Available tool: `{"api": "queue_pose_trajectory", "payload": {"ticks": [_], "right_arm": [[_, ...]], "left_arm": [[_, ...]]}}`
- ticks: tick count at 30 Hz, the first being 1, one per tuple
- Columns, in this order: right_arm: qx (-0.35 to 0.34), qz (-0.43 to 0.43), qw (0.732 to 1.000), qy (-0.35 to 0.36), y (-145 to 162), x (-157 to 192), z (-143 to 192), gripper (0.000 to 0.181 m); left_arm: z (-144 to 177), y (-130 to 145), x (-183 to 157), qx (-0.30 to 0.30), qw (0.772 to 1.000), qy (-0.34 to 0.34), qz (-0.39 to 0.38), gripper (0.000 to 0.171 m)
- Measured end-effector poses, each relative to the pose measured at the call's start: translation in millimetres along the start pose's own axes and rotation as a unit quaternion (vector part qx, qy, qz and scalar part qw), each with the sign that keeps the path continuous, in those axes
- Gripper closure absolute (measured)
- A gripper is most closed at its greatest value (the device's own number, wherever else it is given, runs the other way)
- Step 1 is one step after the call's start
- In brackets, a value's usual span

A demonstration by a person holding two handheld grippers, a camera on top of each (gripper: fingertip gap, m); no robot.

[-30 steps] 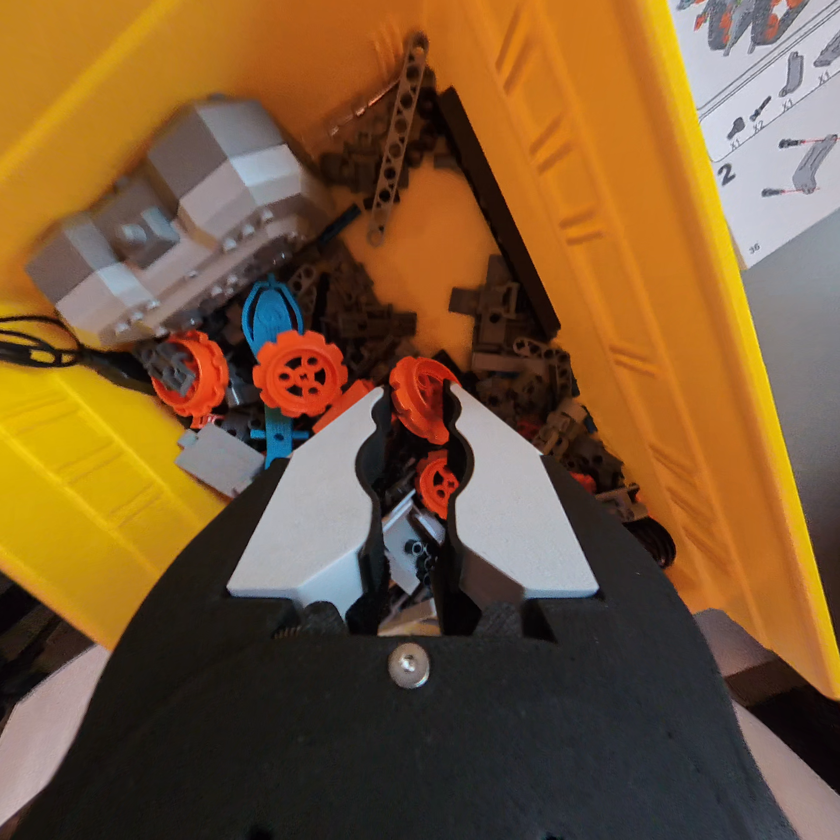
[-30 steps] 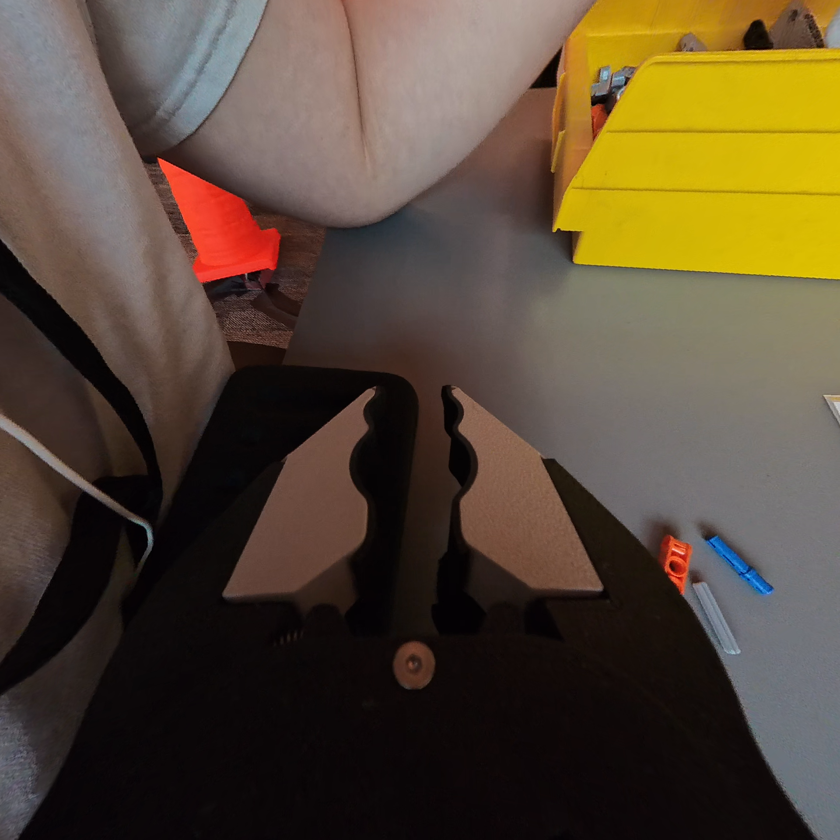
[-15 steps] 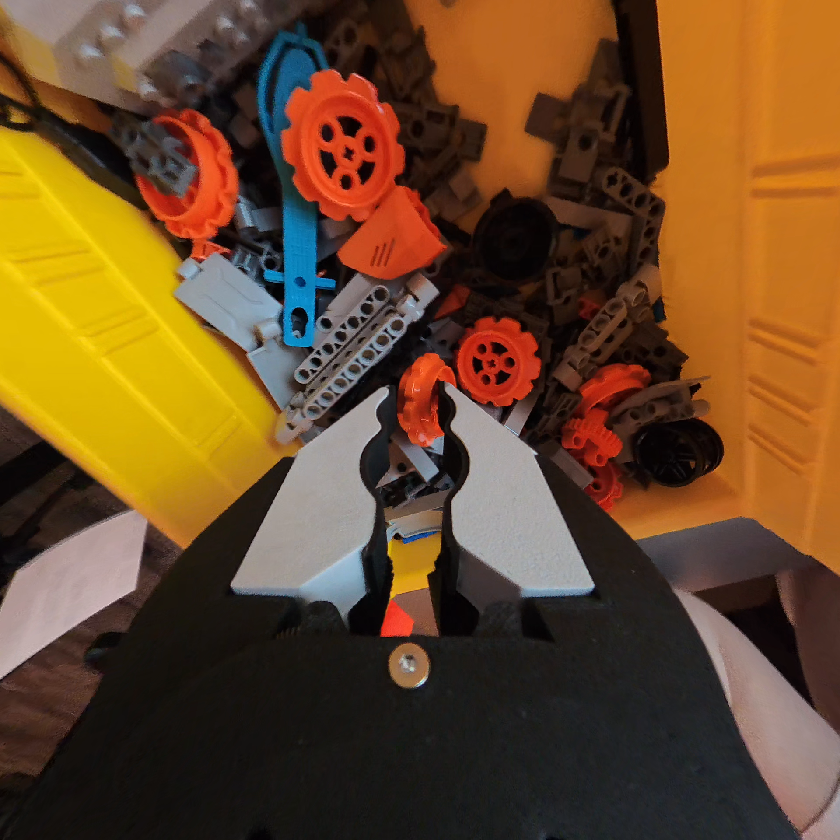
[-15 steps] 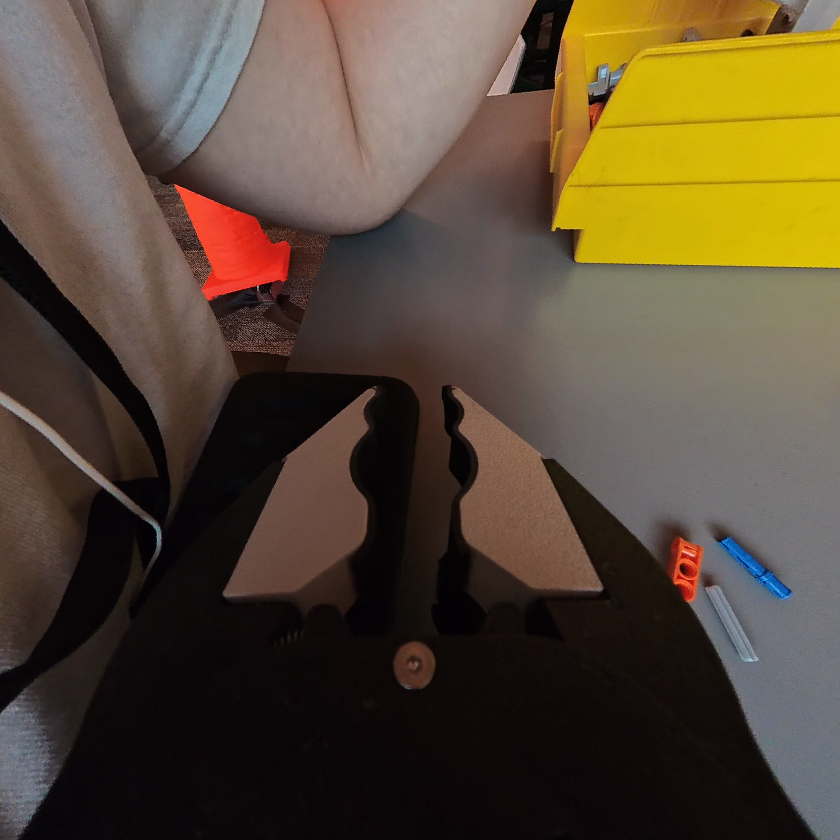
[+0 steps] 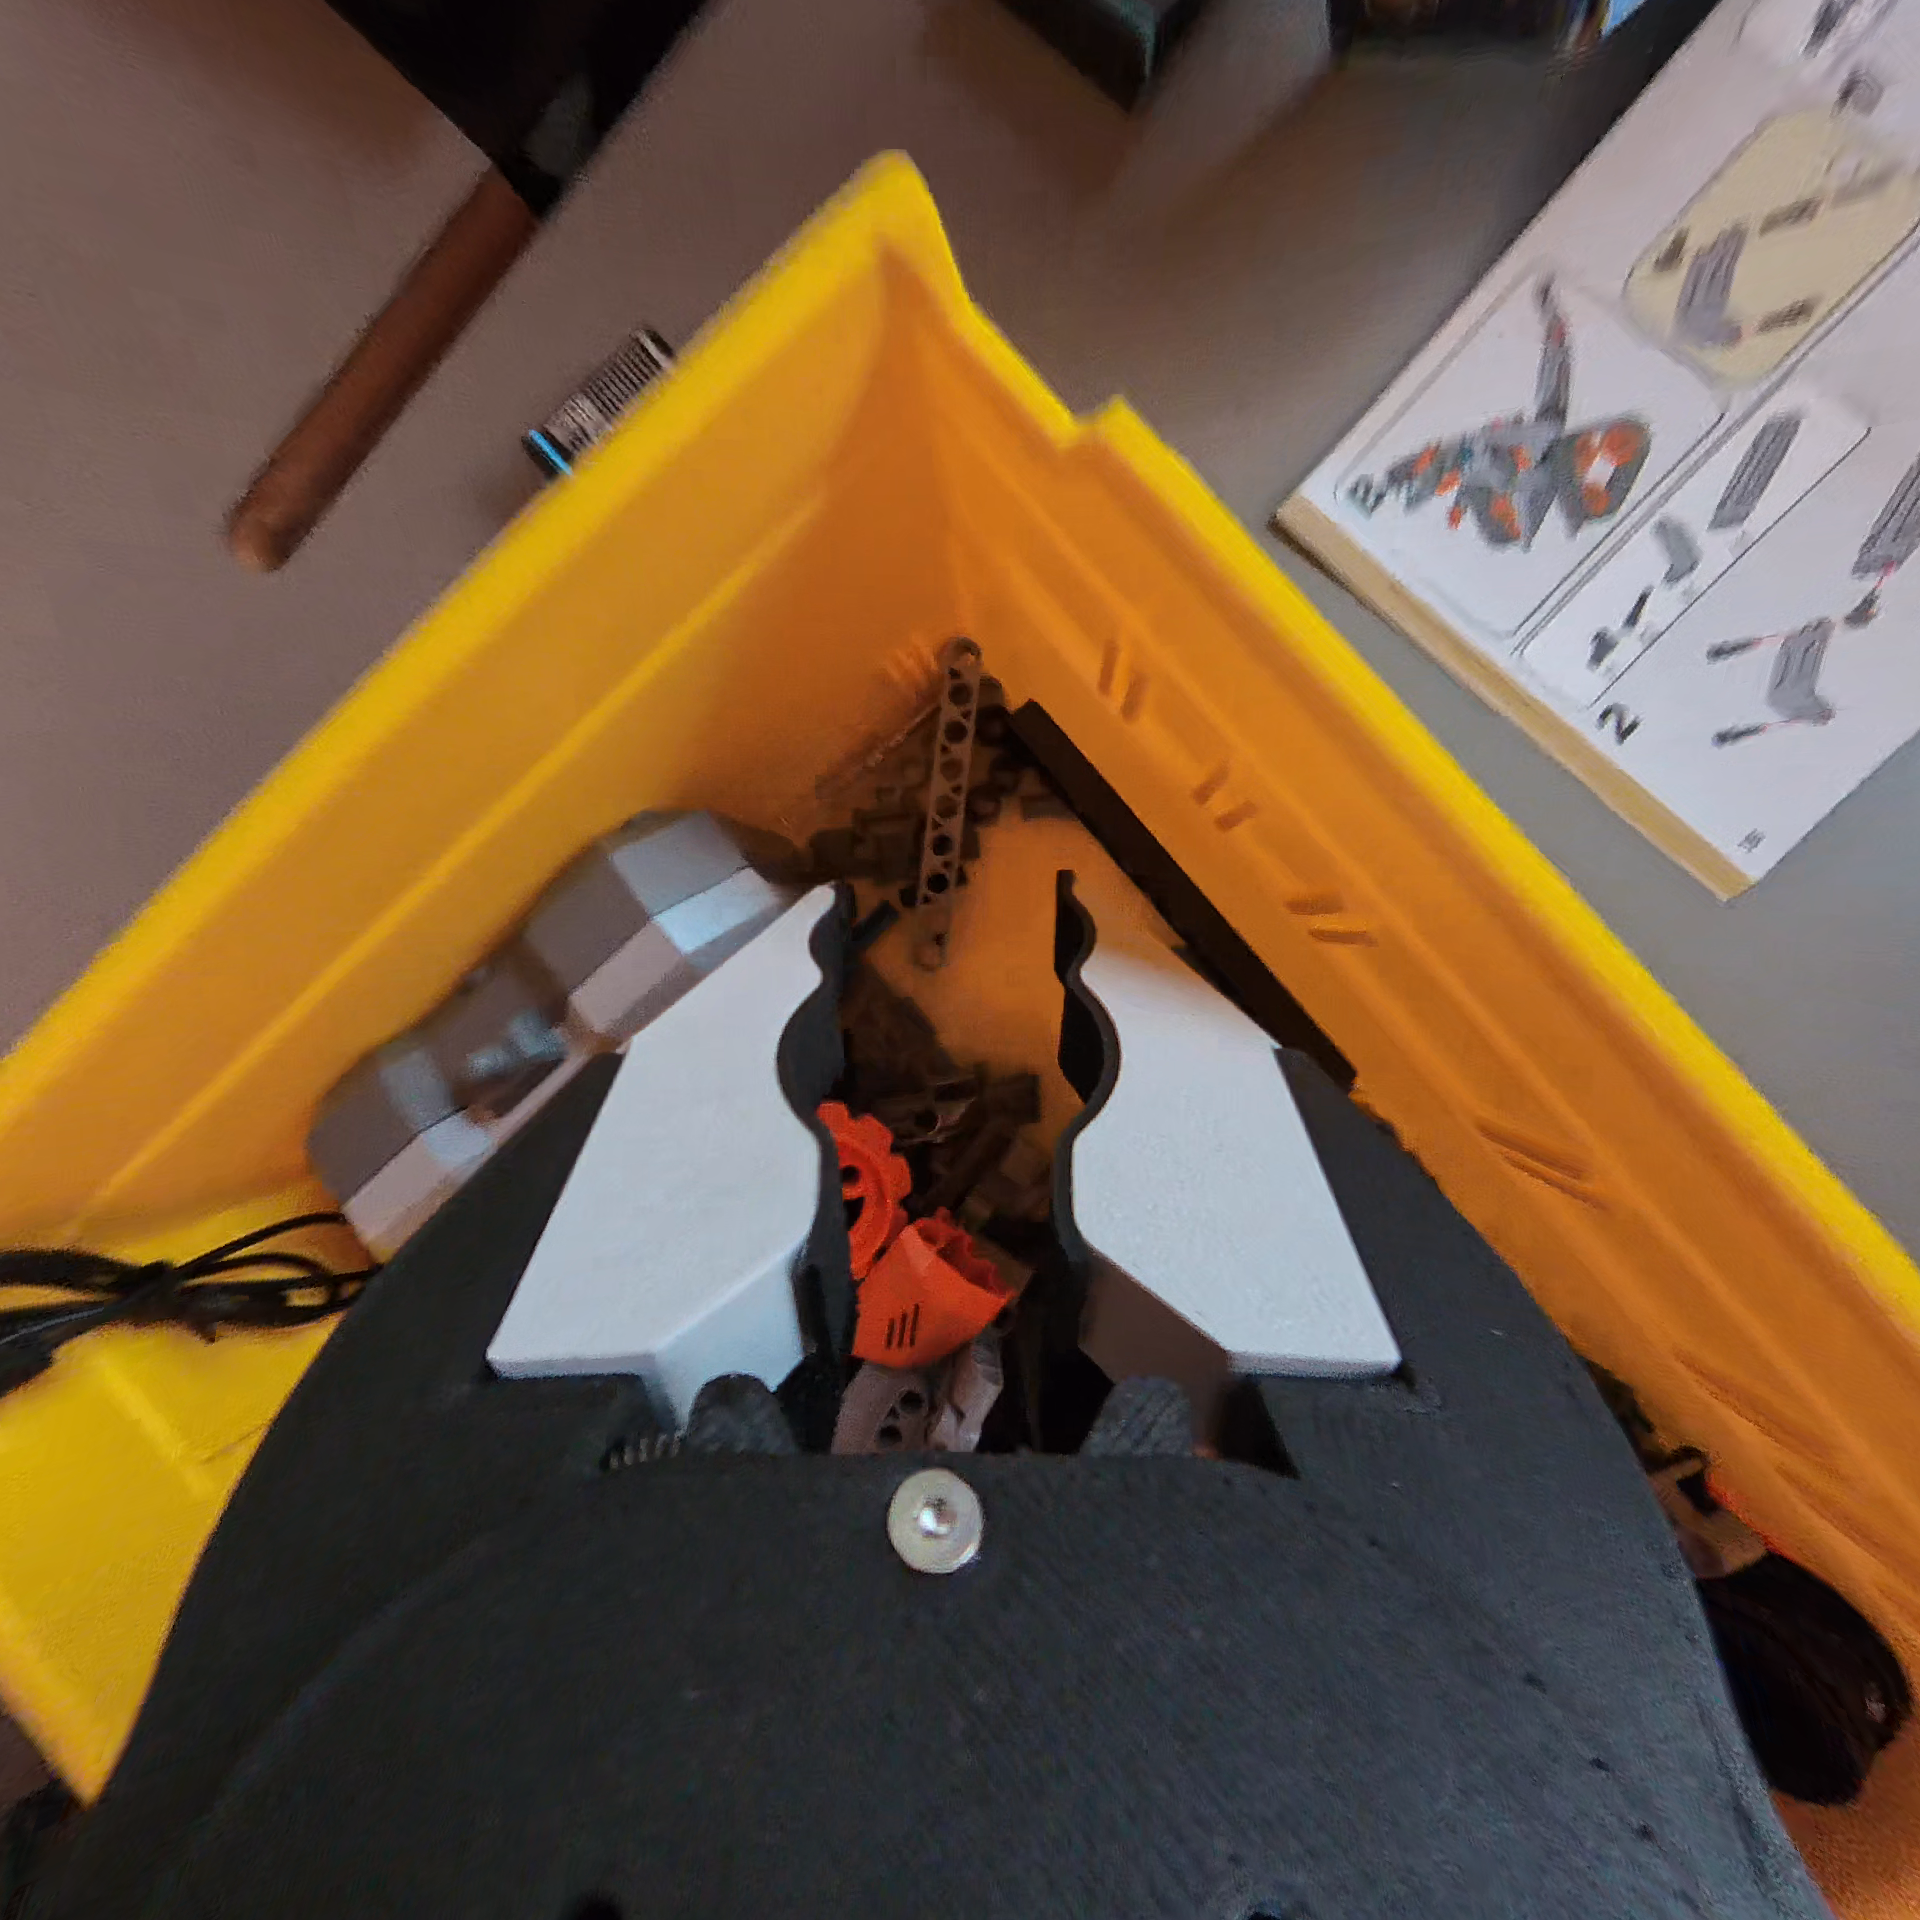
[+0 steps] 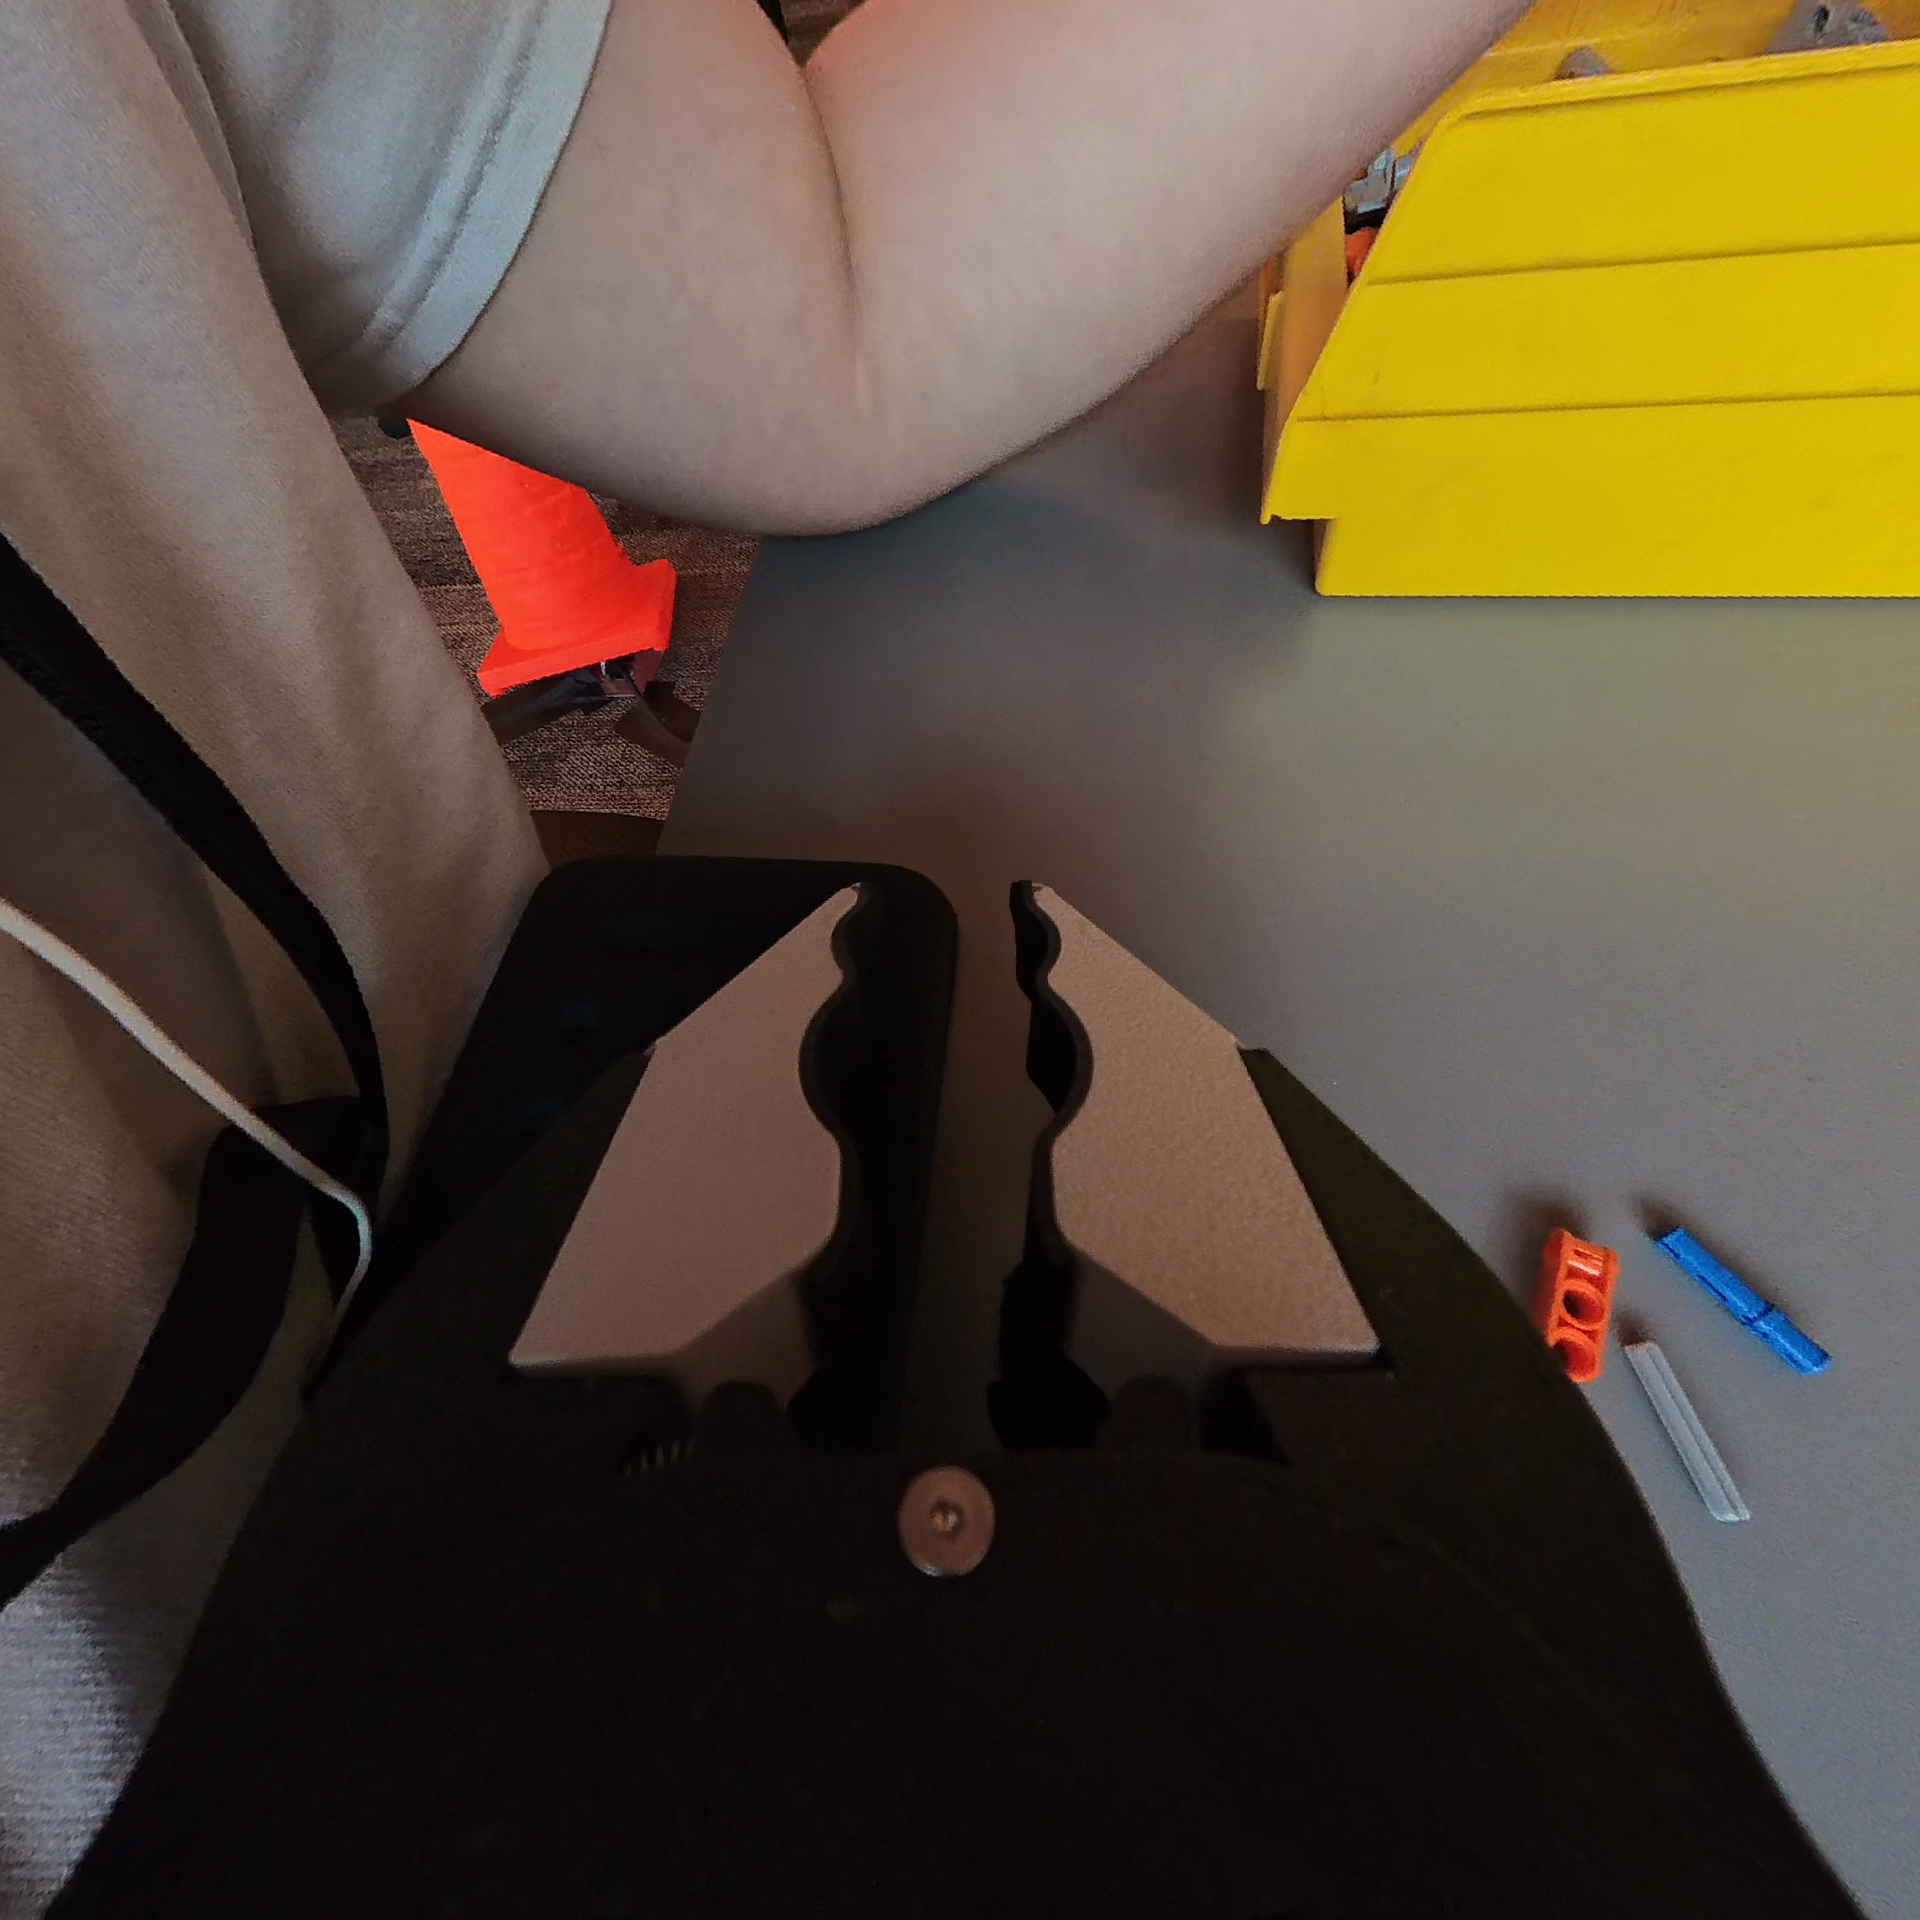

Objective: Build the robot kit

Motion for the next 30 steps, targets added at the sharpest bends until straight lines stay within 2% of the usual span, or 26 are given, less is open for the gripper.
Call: {"api": "queue_pose_trajectory", "payload": {"ticks": [4, 7, 12, 21, 30], "right_arm": [[0.0, -0.002, 1.0, -0.002, 0.0, -0.3, 0.1, 0.155], [-0.001, -0.002, 1.0, -0.002, -0.1, -0.4, 0.1, 0.155], [0.0, -0.001, 1.0, -0.001, 0.0, -0.3, 0.0, 0.155], [0.001, -0.002, 1.0, -0.002, 0.0, -0.6, 0.0, 0.155], [0.001, -0.001, 1.0, -0.002, 0.1, -0.2, 0.3, 0.155]], "left_arm": [[-21.2, 14.5, -2.3, 0.087, 0.994, -0.026, -0.056, 0.147], [-22.9, 13.0, -1.8, 0.092, 0.99, -0.06, -0.085, 0.154], [-20.7, 20.8, -5.7, 0.105, 0.991, -0.023, -0.081, 0.165], [1.8, 46.1, -22.6, 0.19, 0.977, 0.043, -0.084, 0.165], [19.6, 54.5, -27.0, 0.203, 0.975, 0.071, -0.061, 0.166]]}}
Point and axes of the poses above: each gripper's, where its closed fingertips meet, z back along the fingers, y out of its underside, x = y × z across the jaws, the point moved 7 cm from there along z, back along the fingers, and after that the axes turned 4 degrees about -z, right-handed, at the moved point
